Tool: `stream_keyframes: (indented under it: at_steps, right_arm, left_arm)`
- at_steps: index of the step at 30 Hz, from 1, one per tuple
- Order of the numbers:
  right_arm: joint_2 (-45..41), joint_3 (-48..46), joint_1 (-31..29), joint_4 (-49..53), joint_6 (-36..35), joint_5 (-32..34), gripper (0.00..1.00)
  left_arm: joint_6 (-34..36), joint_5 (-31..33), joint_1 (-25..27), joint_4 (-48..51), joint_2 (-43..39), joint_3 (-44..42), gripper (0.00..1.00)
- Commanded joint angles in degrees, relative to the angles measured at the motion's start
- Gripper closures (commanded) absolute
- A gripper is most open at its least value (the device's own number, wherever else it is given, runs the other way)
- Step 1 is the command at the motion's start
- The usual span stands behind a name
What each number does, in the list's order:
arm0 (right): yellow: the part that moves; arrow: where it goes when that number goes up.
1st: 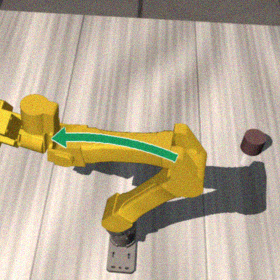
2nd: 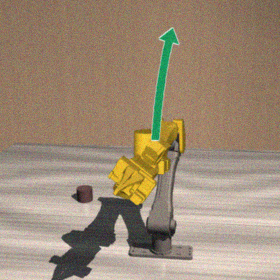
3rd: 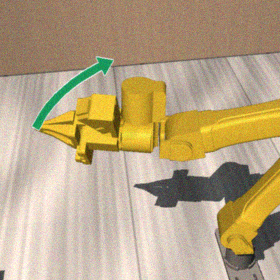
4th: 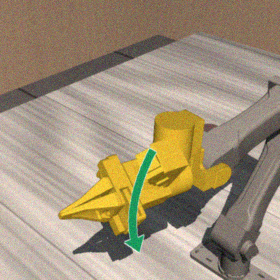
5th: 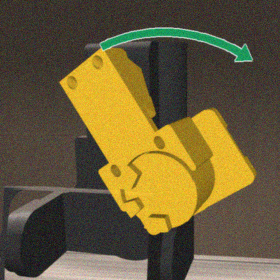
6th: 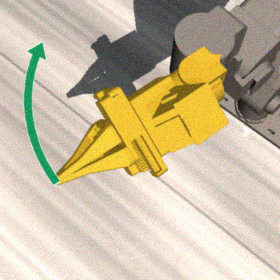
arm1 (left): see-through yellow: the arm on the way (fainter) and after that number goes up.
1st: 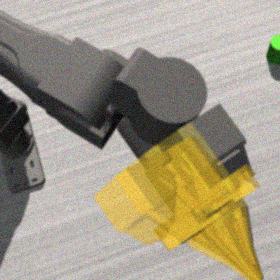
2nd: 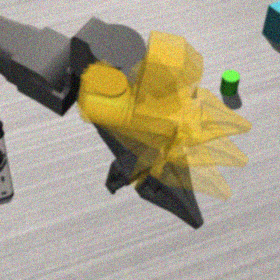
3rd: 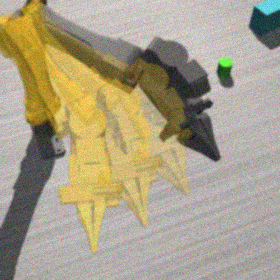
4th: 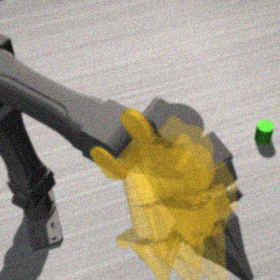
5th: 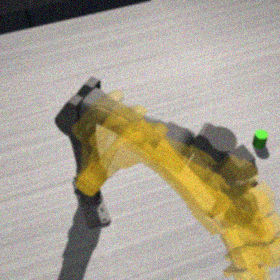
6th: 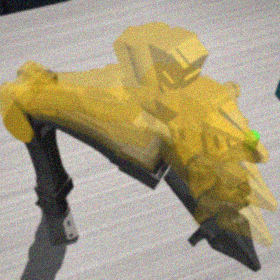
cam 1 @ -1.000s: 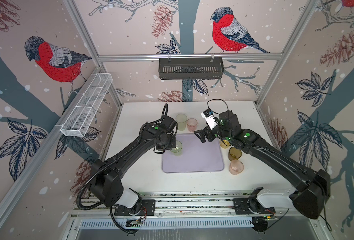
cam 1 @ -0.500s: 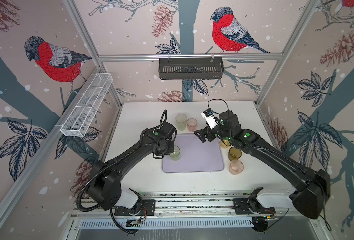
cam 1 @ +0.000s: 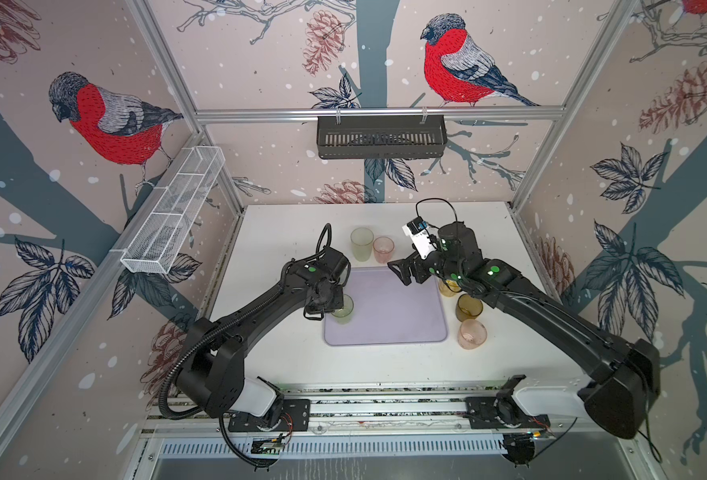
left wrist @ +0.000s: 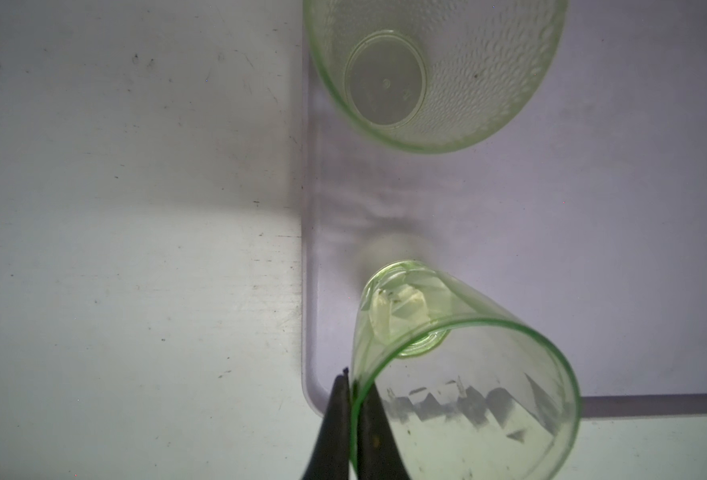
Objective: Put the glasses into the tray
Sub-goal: 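Lower the bright green cup onto the tray near its edge nearest the robot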
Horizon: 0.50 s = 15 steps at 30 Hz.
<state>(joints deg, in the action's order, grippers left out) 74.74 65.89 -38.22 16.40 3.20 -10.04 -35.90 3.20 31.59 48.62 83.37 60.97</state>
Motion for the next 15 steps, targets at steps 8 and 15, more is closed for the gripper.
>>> stream_keyframes:
  at_steps: [8,15]
  right_arm:
    - [0.14,0.38,0.07,-1.29,0.75,-0.68,0.00]
    - [0.50,0.49,0.07,-1.24,0.62,-0.94,0.00]
  left_arm:
    - [1.01,1.10,-1.54,-2.21,0.10,-2.36,0.99]
    - [1.24,2.07,-1.61,-2.65,0.56,-2.96,0.99]
